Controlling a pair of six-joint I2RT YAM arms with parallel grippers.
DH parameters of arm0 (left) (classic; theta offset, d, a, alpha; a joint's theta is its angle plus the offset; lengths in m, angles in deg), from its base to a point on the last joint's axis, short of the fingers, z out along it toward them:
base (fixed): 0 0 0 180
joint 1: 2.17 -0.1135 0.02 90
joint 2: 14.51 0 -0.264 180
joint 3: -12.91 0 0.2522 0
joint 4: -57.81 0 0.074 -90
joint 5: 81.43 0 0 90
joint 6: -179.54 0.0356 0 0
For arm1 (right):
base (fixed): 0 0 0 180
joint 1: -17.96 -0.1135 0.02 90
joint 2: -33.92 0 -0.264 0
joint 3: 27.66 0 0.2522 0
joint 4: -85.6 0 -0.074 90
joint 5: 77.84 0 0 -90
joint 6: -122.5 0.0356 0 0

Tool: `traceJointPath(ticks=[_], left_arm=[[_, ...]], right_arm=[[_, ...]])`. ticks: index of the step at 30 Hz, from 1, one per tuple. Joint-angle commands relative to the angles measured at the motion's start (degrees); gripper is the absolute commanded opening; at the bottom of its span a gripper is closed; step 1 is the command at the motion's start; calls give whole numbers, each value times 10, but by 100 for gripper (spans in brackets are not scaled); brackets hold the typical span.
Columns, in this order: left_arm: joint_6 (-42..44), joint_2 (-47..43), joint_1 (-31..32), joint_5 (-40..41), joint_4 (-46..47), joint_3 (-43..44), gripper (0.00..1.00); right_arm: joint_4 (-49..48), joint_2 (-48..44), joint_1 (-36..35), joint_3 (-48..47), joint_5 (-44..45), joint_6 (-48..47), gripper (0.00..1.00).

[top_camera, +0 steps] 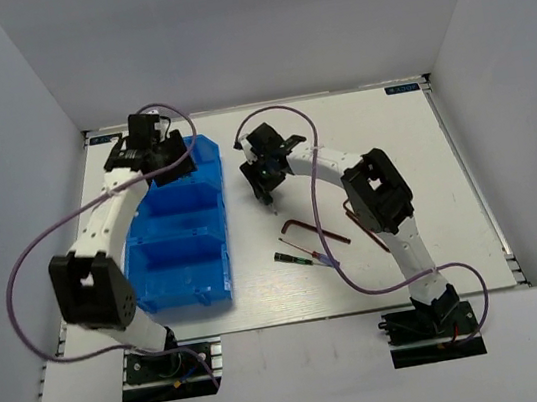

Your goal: Sort the tools into containers

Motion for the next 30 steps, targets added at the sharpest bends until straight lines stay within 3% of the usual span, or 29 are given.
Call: traceJointPath(ticks=[1, 6, 7, 10, 13, 15, 16, 19, 23, 27, 28, 29, 30], left_arm=[[44, -119, 9, -113, 66, -65, 66], [67, -256, 26, -207, 112, -201, 68], [55, -306, 26, -212, 123, -222, 68], [18, -389, 26, -212, 137, -287, 68], [-4, -425, 26, -212, 125, -322, 69], [-10, -446, 26, -206, 106, -328, 69], [-10, -452, 26, -205, 101, -328, 69], [-10, -469, 26, -193, 76, -314, 69], [-10, -475, 26, -188, 54, -307, 69], [-10, -481, 26, -198, 49, -307, 70], [-10, -481, 26, -198, 49, -312, 72], [-10, -481, 26, -204, 49, -312, 73], [-10, -481, 26, -204, 49, -312, 75]], right_arm=[[30, 8, 4, -55, -7, -7, 0], [-28, 27, 24, -192, -178, -24, 0], [-55, 42, 25, -208, -242, -28, 0], [-182, 72, 21, -228, -295, -25, 0], [-279, 129, 16, -282, -297, -13, 0], [-260, 172, 5, -358, -296, -47, 0], [-274, 183, 1, -357, -304, -100, 0], [-351, 168, -19, -277, -238, -131, 0], [-389, 203, -27, -332, -190, -125, 0], [-420, 182, -31, -272, -205, -115, 0], [-423, 178, -32, -261, -206, -113, 2], [-432, 168, -32, -225, -205, -103, 15], [-440, 155, -31, -214, -211, -97, 40]])
